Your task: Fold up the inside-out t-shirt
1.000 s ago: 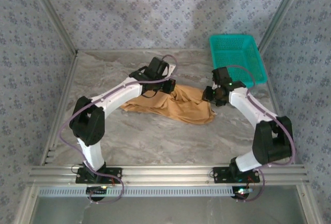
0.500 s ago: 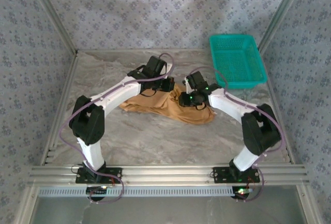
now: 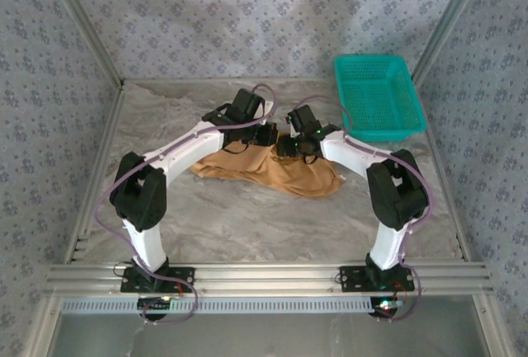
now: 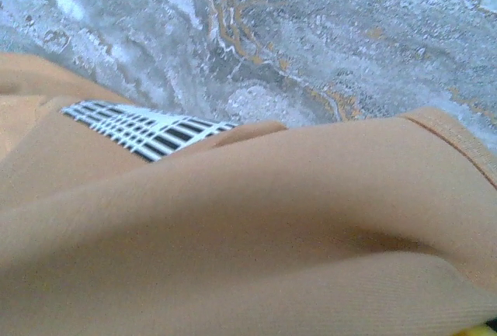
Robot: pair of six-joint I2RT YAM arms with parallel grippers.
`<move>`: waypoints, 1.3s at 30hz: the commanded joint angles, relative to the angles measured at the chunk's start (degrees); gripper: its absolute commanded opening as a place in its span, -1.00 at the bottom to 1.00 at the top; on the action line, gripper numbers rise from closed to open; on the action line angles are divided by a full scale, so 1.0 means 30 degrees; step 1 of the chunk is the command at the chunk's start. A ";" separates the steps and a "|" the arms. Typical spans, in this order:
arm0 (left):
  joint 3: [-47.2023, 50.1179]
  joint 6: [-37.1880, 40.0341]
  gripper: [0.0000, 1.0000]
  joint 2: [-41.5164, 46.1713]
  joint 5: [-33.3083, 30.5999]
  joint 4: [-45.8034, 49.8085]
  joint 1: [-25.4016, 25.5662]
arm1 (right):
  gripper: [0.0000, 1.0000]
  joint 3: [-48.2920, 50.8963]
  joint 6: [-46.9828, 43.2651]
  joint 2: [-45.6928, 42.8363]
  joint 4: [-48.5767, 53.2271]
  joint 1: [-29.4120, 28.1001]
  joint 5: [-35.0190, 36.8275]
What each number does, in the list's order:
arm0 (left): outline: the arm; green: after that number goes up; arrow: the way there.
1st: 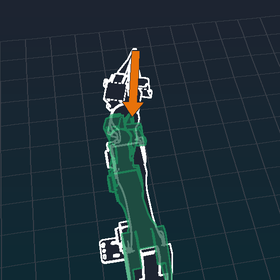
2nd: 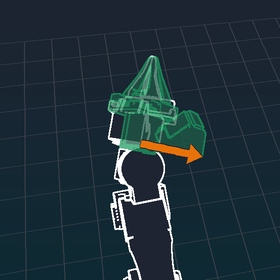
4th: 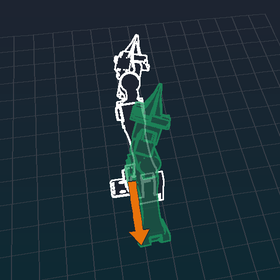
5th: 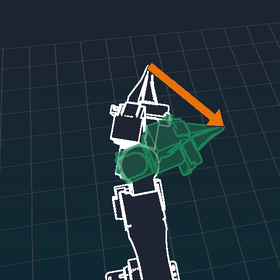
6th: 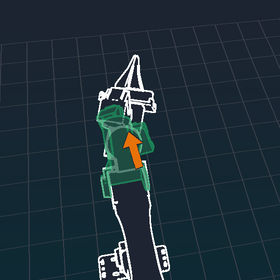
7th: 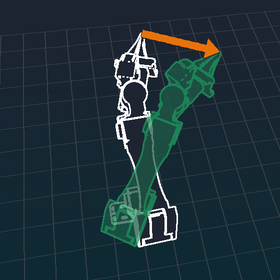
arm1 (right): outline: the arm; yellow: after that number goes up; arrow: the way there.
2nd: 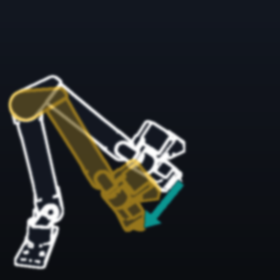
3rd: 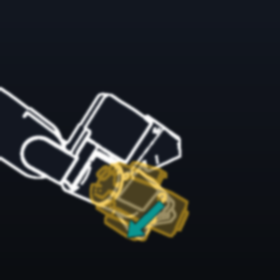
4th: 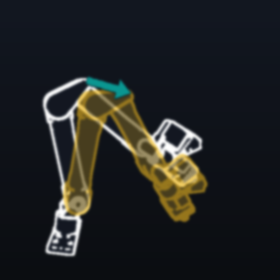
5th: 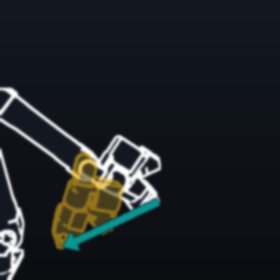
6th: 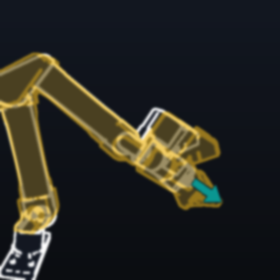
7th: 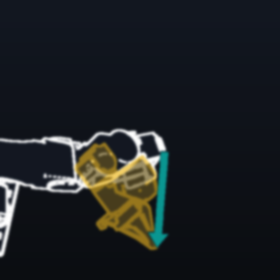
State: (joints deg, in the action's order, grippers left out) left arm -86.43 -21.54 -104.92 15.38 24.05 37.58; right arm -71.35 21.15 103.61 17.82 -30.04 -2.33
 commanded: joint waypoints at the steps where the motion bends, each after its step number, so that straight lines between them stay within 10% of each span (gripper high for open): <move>1: 0.0325 -0.0218 -1.00 0.0192 0.0502 0.0037 -0.0082 | -0.13 -0.0784 0.0933 0.0941 -0.0024 -0.0057 0.1369; 7: 0.0473 -0.0275 -1.00 0.0346 0.0695 -0.0106 -0.0292 | -1.00 -0.1235 0.1668 0.0785 0.0684 -0.0061 0.2144; 14: 0.0343 -0.0416 -1.00 0.0364 0.0851 -0.0644 -0.1099 | -1.00 -0.0356 0.0869 -0.3245 0.2969 0.0044 0.1210; 27: -0.0096 -0.0540 -1.00 -0.1600 0.0538 -0.1076 -0.1807 | -1.00 0.2723 0.4154 -0.9163 0.0587 0.3868 -1.0439; 33: 0.0492 -0.0242 -0.99 -0.1448 0.0740 -0.1129 -0.1835 | -1.00 0.3633 0.4327 -0.7385 0.0820 0.4915 -0.9393; 39: 0.3662 -0.0494 -0.21 0.0967 0.3398 -0.4611 -0.1830 | -1.00 0.3833 0.4603 -0.5642 0.0445 0.4947 -0.9124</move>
State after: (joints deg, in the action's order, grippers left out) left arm -81.28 -22.57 -108.14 21.12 17.50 32.60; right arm -60.51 33.50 84.99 20.12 -15.57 -29.41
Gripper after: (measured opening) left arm 0.281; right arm 0.046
